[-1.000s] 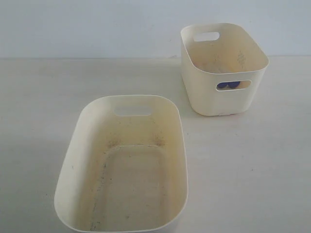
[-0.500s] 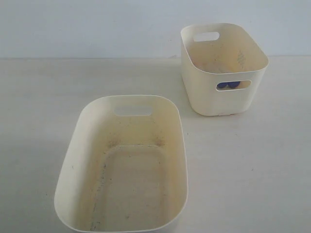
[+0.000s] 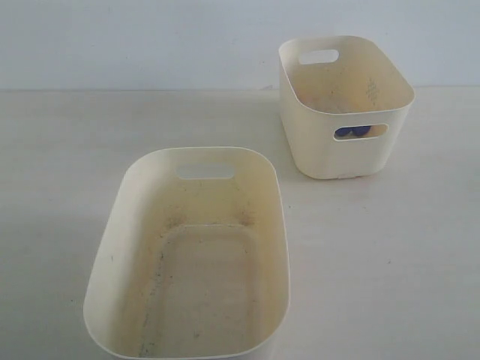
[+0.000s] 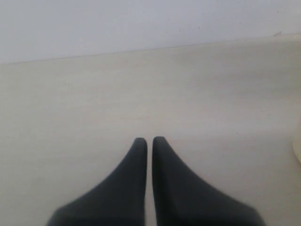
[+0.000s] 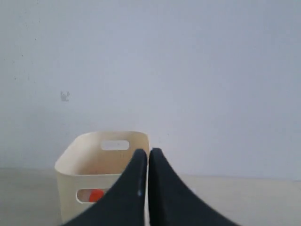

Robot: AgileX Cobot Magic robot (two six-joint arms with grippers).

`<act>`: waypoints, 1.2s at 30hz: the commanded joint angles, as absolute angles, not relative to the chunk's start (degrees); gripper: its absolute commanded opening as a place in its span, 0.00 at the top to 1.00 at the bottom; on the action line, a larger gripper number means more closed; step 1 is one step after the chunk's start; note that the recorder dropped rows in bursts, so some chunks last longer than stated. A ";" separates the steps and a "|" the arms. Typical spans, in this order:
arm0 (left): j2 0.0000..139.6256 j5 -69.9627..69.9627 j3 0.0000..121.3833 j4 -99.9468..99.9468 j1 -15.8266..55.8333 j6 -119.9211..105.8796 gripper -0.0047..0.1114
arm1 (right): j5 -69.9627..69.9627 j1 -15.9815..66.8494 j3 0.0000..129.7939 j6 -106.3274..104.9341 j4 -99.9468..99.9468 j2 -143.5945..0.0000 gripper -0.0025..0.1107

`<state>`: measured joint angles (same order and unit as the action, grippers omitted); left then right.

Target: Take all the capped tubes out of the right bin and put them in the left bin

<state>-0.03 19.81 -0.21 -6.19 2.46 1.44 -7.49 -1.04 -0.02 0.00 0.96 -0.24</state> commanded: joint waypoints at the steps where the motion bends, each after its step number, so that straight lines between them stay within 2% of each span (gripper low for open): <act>1: 0.00 19.48 0.00 -5.54 2.54 1.98 0.92 | -29.60 -1.12 0.00 -0.32 0.84 0.00 0.97; 2: 0.00 19.48 0.00 -5.54 2.54 1.98 0.92 | -35.22 -1.12 1.31 -1.42 0.84 0.00 0.97; 4: 0.00 19.48 0.00 -5.54 2.54 1.98 0.92 | -30.95 -1.12 10.39 -2.05 0.84 -0.48 0.97; 11: 0.00 19.48 0.00 -5.54 2.54 1.98 0.92 | 23.76 -1.12 42.20 -4.71 0.00 -21.81 0.97; 16: 0.00 19.48 0.00 -5.54 2.54 1.98 0.92 | 47.96 -1.12 54.62 -4.69 0.00 -39.99 0.97; 28: 0.00 19.48 0.00 -5.54 2.54 1.98 0.92 | 36.90 -1.12 55.60 -4.57 0.00 -56.22 0.97; 36: 0.00 19.48 0.00 -5.54 2.54 1.98 0.92 | 24.42 -1.12 55.60 -4.33 14.98 -62.35 0.97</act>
